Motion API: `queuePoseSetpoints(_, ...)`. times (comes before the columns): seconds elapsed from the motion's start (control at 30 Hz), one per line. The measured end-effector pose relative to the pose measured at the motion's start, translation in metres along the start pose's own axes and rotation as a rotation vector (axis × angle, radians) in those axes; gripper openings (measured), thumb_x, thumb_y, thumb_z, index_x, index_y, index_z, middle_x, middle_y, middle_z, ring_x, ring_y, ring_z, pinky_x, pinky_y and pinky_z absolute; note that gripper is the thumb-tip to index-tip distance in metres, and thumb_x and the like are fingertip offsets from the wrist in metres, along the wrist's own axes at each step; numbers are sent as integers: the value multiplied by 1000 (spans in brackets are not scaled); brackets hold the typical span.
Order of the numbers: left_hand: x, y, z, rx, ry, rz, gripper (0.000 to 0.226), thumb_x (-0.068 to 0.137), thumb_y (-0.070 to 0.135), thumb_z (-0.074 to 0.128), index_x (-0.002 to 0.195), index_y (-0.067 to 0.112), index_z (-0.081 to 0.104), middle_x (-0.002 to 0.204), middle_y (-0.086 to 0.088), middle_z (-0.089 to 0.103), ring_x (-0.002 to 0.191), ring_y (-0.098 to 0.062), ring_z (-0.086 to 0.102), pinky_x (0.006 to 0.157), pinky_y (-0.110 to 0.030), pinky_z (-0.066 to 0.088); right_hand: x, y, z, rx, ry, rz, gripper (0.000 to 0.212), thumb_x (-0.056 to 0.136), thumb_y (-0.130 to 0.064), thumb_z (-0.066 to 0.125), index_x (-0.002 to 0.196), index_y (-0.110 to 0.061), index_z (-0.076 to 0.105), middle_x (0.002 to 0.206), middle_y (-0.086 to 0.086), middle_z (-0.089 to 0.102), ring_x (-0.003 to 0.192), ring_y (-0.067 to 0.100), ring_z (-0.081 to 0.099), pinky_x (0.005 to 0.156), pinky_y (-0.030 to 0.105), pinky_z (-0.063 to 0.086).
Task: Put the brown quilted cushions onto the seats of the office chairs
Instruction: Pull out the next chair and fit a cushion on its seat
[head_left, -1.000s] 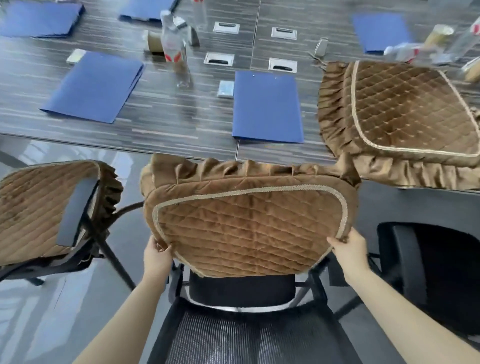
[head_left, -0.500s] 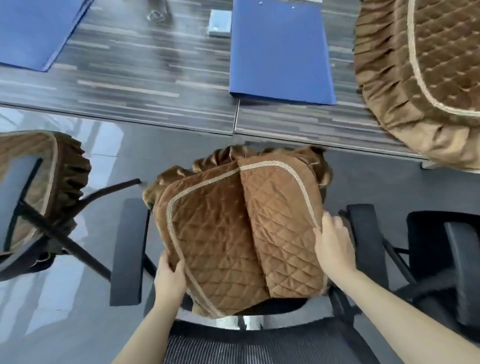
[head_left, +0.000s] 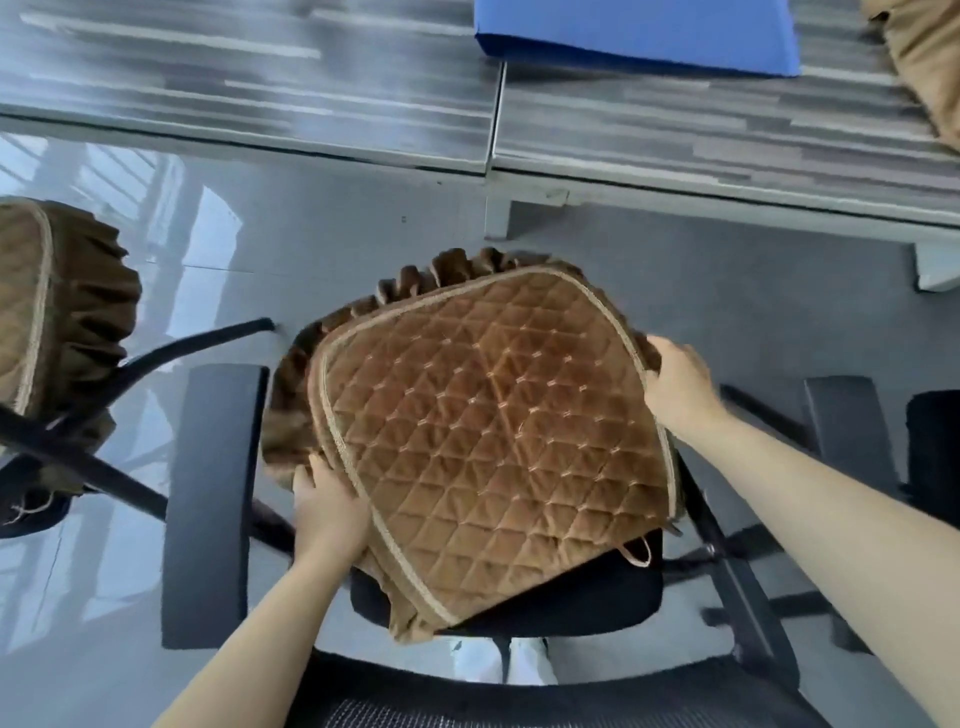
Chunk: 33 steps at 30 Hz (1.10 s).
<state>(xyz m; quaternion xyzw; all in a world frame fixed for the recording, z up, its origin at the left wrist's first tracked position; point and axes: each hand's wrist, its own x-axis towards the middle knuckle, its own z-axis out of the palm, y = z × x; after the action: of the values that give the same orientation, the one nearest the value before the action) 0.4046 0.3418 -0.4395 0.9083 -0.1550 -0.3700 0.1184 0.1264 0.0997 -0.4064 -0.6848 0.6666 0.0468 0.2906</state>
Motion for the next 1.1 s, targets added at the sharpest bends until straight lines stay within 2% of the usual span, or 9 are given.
queuePoseSetpoints(0.1, 13, -10, 19, -9, -31, 29, 76, 92, 13, 55, 155, 19, 13, 161, -12, 18, 137, -34, 36, 77, -31, 42, -13, 26, 30, -18, -147, 164, 45, 94, -14, 50, 137, -4, 39, 132, 21, 50, 122, 39, 48, 100, 41, 39)
queuePoseSetpoints(0.2, 21, -14, 24, -75, -5, -16, 74, 89, 12, 58, 152, 11, 19, 157, -12, 28, 139, -34, 36, 102, -46, 40, -27, 51, 52, -1, -230, 339, 50, 96, -26, 49, 135, 2, 34, 135, 24, 48, 124, 41, 46, 99, 41, 39)
queuePoseSetpoints(0.37, 35, -12, 18, -133, 57, -37, 74, 86, 15, 67, 146, 7, 25, 149, -16, 38, 137, -36, 38, 107, -54, 38, -29, 68, 65, 148, -257, 541, 53, 98, -32, 45, 134, 4, 33, 131, 25, 49, 115, 39, 51, 94, 41, 41)
queuePoseSetpoints(0.47, 40, -5, 8, -162, 55, -58, 79, 90, 24, 64, 151, 8, 17, 146, -21, 43, 133, -43, 41, 106, -53, 39, -26, 65, 61, 201, -265, 519, 56, 92, -32, 57, 131, 1, 35, 127, 21, 52, 112, 37, 53, 92, 42, 44)
queuePoseSetpoints(0.57, 36, 1, 10, -147, 84, 12, 77, 90, 21, 66, 151, 8, 21, 141, -22, 48, 129, -44, 44, 103, -50, 37, -32, 74, 58, 109, -259, 480, 60, 88, -40, 60, 127, -3, 35, 123, 18, 53, 106, 37, 55, 88, 42, 48)
queuePoseSetpoints(0.73, 27, 8, 10, -141, 185, 65, 71, 88, 15, 66, 148, 7, 27, 136, -26, 40, 122, -45, 45, 101, -49, 37, -54, 70, 57, -51, -127, 348, 54, 91, -47, 53, 117, -5, 31, 117, 26, 55, 100, 43, 59, 82, 46, 49)
queuePoseSetpoints(0.83, 18, 3, 14, -130, 243, 101, 68, 88, 2, 54, 149, 12, 27, 132, -24, 36, 120, -43, 41, 102, -50, 36, -75, 66, 59, -167, -40, 347, 56, 94, -47, 48, 127, -7, 29, 123, 26, 48, 107, 45, 54, 78, 46, 44)
queuePoseSetpoints(0.97, 16, -8, 24, 205, 264, 148, 82, 81, 3, 61, 151, 20, 24, 142, -28, 25, 125, -46, 29, 106, -57, 30, -95, 76, 69, -415, -105, 318, 63, 96, -22, 47, 148, -11, 13, 137, 21, 31, 119, 39, 40, 83, 44, 45)
queuePoseSetpoints(1.1, 15, 7, 43, 521, 207, 492, 85, 76, 8, 63, 153, 19, 28, 158, -22, 19, 142, -49, 16, 116, -62, 11, -92, 66, 82, -458, -50, -6, 65, 93, -25, 52, 148, -7, 22, 151, 19, 26, 133, 41, 35, 101, 47, 42)
